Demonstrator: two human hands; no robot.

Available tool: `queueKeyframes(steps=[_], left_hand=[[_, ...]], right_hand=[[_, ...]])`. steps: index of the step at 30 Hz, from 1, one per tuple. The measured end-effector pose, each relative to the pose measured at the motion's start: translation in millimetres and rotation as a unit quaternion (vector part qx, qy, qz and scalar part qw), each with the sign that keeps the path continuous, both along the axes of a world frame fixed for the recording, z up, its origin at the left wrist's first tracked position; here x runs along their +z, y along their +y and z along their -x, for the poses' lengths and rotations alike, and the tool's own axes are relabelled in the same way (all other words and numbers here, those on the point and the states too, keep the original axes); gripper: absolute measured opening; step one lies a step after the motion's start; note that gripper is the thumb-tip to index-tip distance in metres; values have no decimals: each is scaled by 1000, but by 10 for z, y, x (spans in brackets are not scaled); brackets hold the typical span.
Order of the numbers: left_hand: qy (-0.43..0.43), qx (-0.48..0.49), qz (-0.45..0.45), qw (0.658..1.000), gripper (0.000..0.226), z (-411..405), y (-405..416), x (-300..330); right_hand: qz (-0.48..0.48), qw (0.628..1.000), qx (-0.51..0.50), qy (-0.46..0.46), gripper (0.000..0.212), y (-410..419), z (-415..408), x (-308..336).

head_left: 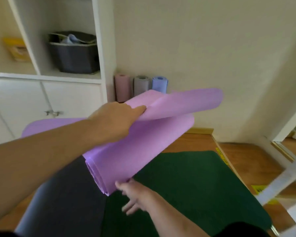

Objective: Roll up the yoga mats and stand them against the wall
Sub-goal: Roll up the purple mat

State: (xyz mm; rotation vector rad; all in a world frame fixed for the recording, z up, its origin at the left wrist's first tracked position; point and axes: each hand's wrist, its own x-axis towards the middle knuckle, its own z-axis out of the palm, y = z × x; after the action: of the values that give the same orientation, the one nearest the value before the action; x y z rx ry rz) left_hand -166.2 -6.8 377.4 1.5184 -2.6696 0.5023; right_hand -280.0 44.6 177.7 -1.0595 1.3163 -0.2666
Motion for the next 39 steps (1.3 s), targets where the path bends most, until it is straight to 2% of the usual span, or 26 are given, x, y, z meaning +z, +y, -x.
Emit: queueKeyframes(steps=[1, 2, 4, 5, 7, 9, 10, 11, 12, 13, 15, 16, 17, 18, 20, 22, 25, 28, 31, 33, 39], left_hand=[[-3, -2, -2, 1000, 81, -76, 32, -71], [-8, -1, -6, 1000, 79, -164, 51, -164], [-18, -2, -8, 1000, 72, -350, 75, -401], [-20, -4, -9, 1000, 67, -427, 78, -537], [-14, 3, -25, 1000, 60, -550, 67, -824], [-5, 23, -44, 999, 54, -644, 59, -1146], [-7, 32, -59, 998, 50, -678, 61, -1298], [-12, 36, -83, 996, 45, -699, 71, -1428], [-18, 31, -110, 993, 41, -695, 89, -1544], [-25, 18, -130, 991, 38, -672, 111, -1652], [-33, -17, -138, 990, 37, -571, 148, -1775], [-36, -30, -132, 990, 40, -519, 165, -1809], [-38, -35, -126, 991, 42, -475, 170, -1847], [-35, -36, -122, 991, 43, -454, 163, -1887], [-27, -19, -112, 993, 42, -482, 119, -1914], [-10, 1, -97, 995, 36, -564, 54, -1934], [20, 21, -95, 995, 31, -610, 44, -1978], [38, 49, -129, 990, 41, -600, 48, -2021], [71, 73, -126, 987, 43, -624, 23, -2002], [71, 73, -122, 987, 42, -637, 33, -1978], [37, 85, -98, 991, 41, -717, 124, -1948]], right_hand=[[14, 983, 148, 112, 79, 62, -141, 4], [49, 947, 253, 190, 78, 105, -243, 47], [135, 904, 337, 225, 56, 168, -259, 229], [150, 907, 333, 210, 42, 209, -186, 352], [182, 932, 264, 167, 20, 298, 43, 568], [310, 932, 127, 141, 19, 350, 278, 780], [406, 900, 59, 146, 20, 344, 385, 855], [495, 851, 20, 174, 19, 296, 491, 901], [556, 799, 22, 230, 27, 210, 580, 910], [572, 759, 58, 305, 45, 101, 645, 872], [491, 737, 153, 438, 83, -135, 733, 680], [451, 730, 191, 476, 92, -214, 743, 535], [425, 726, 213, 496, 90, -268, 734, 374], [414, 726, 212, 507, 80, -302, 710, 231], [425, 731, 179, 503, 56, -327, 635, 70], [459, 727, 151, 488, 48, -381, 583, 28], [496, 725, 151, 452, 62, -428, 575, -43], [537, 711, 139, 432, 46, -456, 537, -85], [571, 672, 130, 454, 36, -481, 452, -110], [569, 653, 157, 475, 40, -483, 426, -114], [554, 644, 206, 486, 46, -508, 389, -55]])
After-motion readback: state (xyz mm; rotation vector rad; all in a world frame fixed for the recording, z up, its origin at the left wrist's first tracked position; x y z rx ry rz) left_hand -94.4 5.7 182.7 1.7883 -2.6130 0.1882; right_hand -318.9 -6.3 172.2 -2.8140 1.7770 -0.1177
